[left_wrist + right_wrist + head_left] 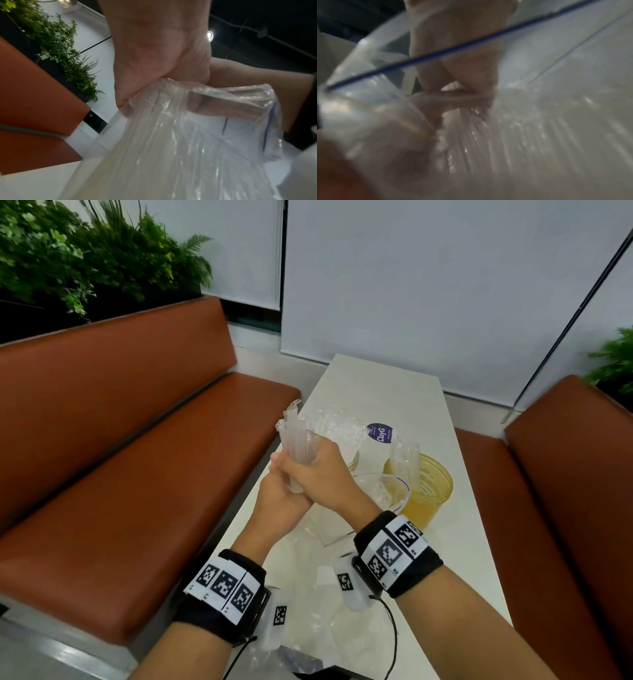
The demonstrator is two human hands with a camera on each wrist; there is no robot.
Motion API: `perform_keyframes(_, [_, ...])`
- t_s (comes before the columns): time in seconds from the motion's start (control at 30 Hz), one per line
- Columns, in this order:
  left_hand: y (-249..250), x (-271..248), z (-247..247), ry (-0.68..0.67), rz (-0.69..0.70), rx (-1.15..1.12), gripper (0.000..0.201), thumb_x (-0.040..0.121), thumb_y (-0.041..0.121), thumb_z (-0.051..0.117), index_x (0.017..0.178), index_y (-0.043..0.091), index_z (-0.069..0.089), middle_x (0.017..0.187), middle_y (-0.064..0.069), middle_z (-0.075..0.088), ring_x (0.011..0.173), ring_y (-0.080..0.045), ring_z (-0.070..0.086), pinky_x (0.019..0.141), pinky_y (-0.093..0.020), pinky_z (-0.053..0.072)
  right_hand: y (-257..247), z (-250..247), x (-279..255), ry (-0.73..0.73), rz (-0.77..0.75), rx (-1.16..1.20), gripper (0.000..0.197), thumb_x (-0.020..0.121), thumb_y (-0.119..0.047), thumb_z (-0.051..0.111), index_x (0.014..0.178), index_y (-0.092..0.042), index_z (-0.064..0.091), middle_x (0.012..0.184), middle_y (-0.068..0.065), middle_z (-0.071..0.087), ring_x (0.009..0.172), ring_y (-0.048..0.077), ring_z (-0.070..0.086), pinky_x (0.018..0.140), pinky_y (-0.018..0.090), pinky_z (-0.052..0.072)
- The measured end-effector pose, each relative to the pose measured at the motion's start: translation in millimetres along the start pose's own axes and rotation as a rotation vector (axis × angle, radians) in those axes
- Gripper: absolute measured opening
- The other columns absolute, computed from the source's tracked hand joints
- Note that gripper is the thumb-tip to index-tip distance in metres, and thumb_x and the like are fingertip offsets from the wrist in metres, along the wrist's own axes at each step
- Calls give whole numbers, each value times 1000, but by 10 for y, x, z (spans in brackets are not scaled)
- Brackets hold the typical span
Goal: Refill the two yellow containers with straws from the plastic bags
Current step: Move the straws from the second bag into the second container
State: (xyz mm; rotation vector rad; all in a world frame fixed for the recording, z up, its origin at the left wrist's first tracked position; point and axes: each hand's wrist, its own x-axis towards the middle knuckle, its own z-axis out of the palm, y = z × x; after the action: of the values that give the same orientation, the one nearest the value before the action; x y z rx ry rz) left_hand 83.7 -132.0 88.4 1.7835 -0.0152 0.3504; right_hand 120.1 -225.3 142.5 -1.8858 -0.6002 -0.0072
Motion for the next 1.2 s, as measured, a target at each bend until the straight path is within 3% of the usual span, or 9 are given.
perform_keyframes(0.07, [-21, 10, -23, -14, -5, -7, 43, 83, 8, 76, 123, 13, 61, 104, 15, 68, 95, 10, 65, 75, -9, 51, -72, -8, 17, 28, -5, 45, 11, 91, -21, 72, 88, -12, 67, 70, -4, 72, 67, 5, 71, 67, 17, 53])
perform_keyframes(0.1, [-22, 4, -30, -19, 0, 7, 47, 81, 16, 80, 124, 16, 59, 105, 17, 66, 96, 10, 63, 78, -11, 52, -120, -24, 26, 46, -7, 66, 14, 92, -21, 71, 89, -8, 67, 69, -2, 72, 65, 7, 71, 67, 18, 53])
perform_keyframes(0.17, [-54, -6, -35, -30, 13, 70, 55, 72, 45, 84, 119, 26, 62, 107, 14, 66, 100, -3, 64, 86, -25, 55, -254, -82, 72, 83, 5, 157, 18, 93, -21, 70, 90, -4, 65, 65, 1, 68, 57, 10, 67, 61, 19, 53])
perform_keyframes(0.23, [-77, -4, -49, -15, -36, 137, 45, 66, 59, 82, 101, 40, 62, 106, 7, 64, 98, -14, 63, 87, -37, 56, -445, -206, 132, 130, -35, 229, 19, 94, -21, 68, 92, -3, 64, 63, 1, 65, 52, 12, 64, 57, 22, 52])
perform_keyframes(0.37, [-63, -13, -59, 28, -52, 175, 35, 67, 45, 90, 89, 40, 63, 102, 4, 59, 92, -17, 61, 78, -25, 49, -953, -645, 230, 275, -207, 276, 19, 96, -15, 66, 79, -8, 61, 58, 5, 62, 49, 19, 59, 57, 27, 51])
perform_keyframes(0.57, [-128, 32, -102, 50, -37, 202, 37, 71, 37, 90, 104, 32, 74, 107, 10, 60, 89, -9, 59, 72, -12, 42, -1220, -1582, 313, 523, -418, 455, 12, 94, -12, 67, 87, -7, 58, 63, 7, 60, 54, 25, 58, 61, 39, 54])
perform_keyframes(0.77, [-142, 63, -95, 34, -48, 218, 36, 75, 38, 87, 107, 31, 74, 108, 9, 60, 90, -9, 60, 71, -15, 44, -699, -2127, 369, 766, -315, 540, 15, 92, -11, 69, 83, -8, 57, 59, 6, 58, 51, 23, 57, 58, 39, 51])
perform_keyframes(1.03, [-143, 91, -79, 35, -51, 258, 31, 77, 37, 85, 105, 31, 75, 105, 9, 60, 87, -7, 62, 67, -9, 41, -172, -2471, 326, 928, -138, 802, 12, 93, -8, 67, 88, -5, 56, 59, 4, 53, 52, 20, 52, 58, 33, 48])
perform_keyframes(1.2, [-163, 136, -77, 36, -55, 276, 31, 77, 35, 85, 106, 30, 75, 105, 8, 60, 87, -8, 62, 69, -12, 42, -392, -2668, 344, 971, -271, 809, 15, 92, -10, 68, 86, -6, 54, 61, 6, 54, 53, 20, 53, 58, 33, 47])
